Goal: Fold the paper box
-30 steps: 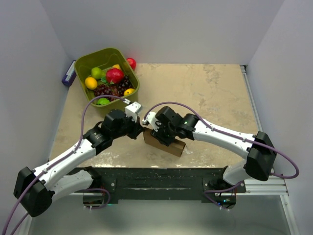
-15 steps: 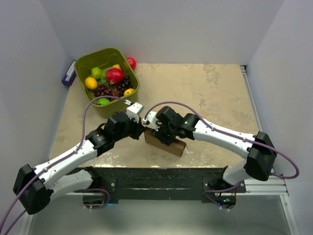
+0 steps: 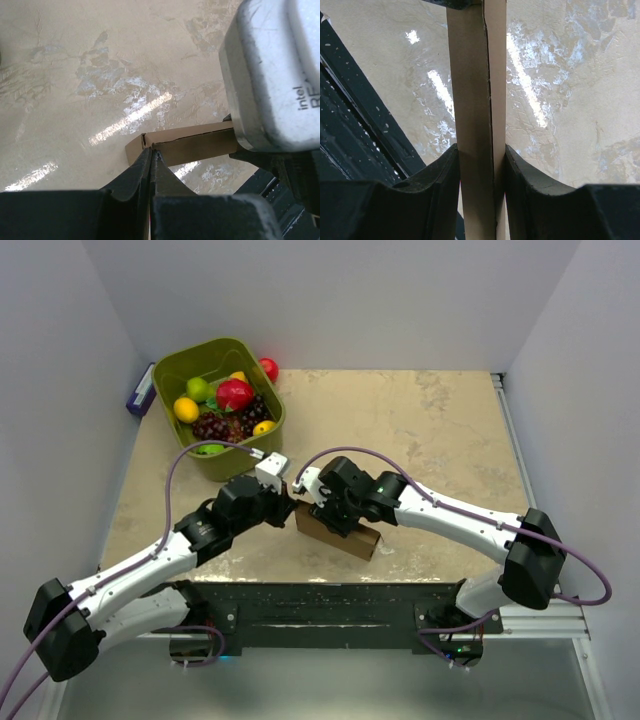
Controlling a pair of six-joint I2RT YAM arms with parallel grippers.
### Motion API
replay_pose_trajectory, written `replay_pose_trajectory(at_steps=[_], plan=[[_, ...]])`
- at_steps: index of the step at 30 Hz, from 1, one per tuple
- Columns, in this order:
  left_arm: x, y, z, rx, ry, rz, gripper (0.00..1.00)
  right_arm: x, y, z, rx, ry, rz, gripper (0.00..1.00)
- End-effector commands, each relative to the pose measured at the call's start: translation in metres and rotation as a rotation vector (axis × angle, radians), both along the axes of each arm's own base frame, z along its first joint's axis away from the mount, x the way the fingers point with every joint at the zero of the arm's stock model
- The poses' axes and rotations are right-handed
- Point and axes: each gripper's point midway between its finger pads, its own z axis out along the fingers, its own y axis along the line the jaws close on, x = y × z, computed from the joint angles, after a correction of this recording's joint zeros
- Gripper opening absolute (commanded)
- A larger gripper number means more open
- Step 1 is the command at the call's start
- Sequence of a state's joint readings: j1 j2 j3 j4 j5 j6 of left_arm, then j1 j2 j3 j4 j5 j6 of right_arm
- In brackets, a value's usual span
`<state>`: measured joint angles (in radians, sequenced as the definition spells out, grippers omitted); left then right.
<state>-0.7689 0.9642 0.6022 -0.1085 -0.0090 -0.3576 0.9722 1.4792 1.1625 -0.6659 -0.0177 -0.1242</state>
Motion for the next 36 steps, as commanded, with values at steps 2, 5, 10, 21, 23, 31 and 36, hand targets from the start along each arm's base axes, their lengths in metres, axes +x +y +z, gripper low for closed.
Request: replay_pose_trajectory(at_steps=[2, 5, 10, 21, 23, 31, 36], plan=[[-0.014, 0.014, -0.039, 0.099, 0.096, 0.029, 0.00, 0.004, 0.000, 0.001, 0.001, -0.022, 0.000, 0.06], [-0.011, 0.019, -0.038, 0.116, 0.084, 0.064, 0.00, 0.009, -0.003, 0.000, -0.013, -0.045, -0.015, 0.06], [-0.010, 0.020, -0.033, 0.111, 0.062, 0.080, 0.00, 0.011, -0.004, 0.000, -0.021, -0.054, -0.017, 0.05], [0.002, 0.041, -0.033, 0.167, 0.030, 0.199, 0.00, 0.010, -0.004, 0.001, -0.017, -0.055, -0.017, 0.04], [0.003, 0.040, -0.032, 0.162, 0.026, 0.197, 0.00, 0.010, -0.004, 0.000, -0.018, -0.054, -0.017, 0.04], [0.005, 0.040, -0.035, 0.161, 0.011, 0.220, 0.00, 0.010, -0.003, 0.001, -0.012, -0.054, -0.016, 0.04], [0.002, 0.027, -0.029, 0.094, 0.011, 0.169, 0.03, 0.009, -0.004, 0.001, -0.010, -0.054, -0.014, 0.04]])
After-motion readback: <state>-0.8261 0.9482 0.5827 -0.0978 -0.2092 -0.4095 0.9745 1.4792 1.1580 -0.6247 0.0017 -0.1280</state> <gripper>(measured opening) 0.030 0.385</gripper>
